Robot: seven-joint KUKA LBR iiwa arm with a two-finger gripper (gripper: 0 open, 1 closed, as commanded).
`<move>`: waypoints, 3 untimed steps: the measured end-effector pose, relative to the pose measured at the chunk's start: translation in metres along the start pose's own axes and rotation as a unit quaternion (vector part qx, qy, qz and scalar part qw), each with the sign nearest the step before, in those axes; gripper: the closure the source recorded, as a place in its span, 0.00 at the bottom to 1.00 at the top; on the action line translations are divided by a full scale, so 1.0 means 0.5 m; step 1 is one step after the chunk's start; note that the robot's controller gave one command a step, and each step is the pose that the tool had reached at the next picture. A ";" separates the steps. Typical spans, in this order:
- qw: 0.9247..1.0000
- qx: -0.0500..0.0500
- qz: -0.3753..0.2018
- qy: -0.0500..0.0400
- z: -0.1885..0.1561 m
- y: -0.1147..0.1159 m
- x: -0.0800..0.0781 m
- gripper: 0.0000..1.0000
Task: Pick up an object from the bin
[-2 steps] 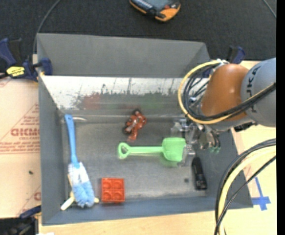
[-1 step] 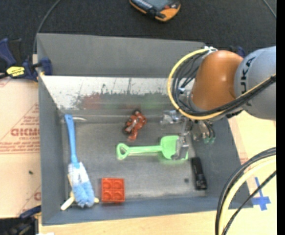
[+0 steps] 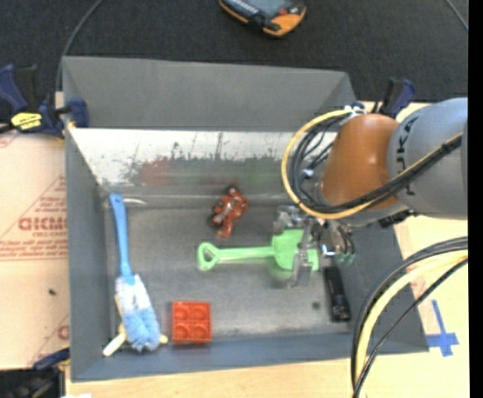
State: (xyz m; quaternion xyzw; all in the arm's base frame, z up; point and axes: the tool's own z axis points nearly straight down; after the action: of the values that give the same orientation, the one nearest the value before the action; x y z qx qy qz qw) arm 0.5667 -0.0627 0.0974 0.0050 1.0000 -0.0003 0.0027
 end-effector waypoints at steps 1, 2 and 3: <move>1.000 0.002 0.000 -0.009 0.053 0.062 -0.025 0.00; 1.000 0.003 0.003 -0.007 0.052 -0.014 -0.031 1.00; 1.000 0.003 0.002 -0.007 0.052 -0.014 -0.031 1.00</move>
Offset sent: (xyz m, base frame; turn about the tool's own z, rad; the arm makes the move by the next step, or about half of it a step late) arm 0.0137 -0.0057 -0.0274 0.0053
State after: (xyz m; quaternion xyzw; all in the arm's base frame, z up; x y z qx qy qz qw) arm 0.5822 -0.0700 0.0716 0.0072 0.9999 -0.0031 0.0098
